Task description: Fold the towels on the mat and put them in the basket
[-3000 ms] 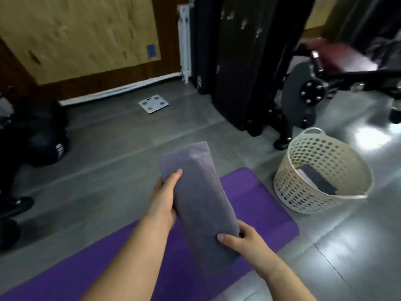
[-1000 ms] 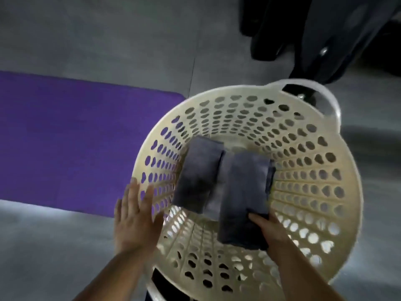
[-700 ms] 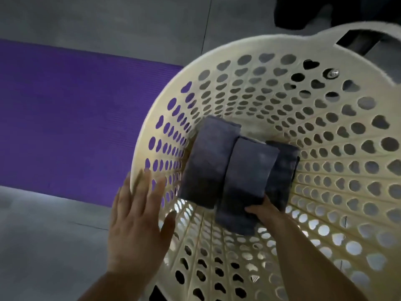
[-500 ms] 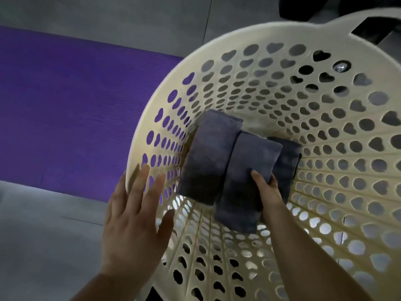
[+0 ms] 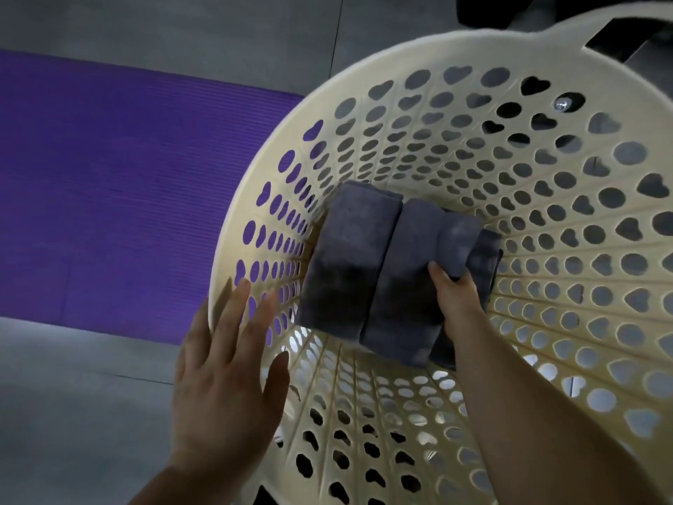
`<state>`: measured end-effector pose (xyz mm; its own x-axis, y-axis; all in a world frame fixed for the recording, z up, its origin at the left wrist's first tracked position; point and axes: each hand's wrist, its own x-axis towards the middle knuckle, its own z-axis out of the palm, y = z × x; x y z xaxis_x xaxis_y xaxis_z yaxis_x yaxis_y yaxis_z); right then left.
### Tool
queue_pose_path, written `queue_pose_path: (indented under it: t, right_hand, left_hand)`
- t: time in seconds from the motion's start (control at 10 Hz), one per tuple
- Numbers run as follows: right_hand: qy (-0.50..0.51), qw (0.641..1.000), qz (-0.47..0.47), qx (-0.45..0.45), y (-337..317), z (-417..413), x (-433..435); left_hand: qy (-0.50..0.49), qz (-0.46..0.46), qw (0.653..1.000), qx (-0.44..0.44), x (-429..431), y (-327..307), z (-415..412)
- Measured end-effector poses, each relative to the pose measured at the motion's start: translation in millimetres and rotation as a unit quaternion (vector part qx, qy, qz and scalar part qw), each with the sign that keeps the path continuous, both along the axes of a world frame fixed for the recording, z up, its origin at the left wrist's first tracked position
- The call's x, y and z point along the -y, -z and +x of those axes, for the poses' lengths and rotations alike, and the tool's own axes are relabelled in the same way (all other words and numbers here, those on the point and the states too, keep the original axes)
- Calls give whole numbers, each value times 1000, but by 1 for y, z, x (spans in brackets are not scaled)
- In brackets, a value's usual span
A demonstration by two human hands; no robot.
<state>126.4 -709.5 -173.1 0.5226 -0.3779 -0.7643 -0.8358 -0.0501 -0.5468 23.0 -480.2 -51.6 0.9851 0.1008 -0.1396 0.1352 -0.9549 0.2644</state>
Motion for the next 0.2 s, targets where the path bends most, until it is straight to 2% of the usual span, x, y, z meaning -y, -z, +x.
queue_pose_path:
  t: [0.2]
  right_hand:
    - [-61,990,-117,-51,-8,1,-1]
  left_hand:
    - [5,5,1000,-5,-3,2,-4]
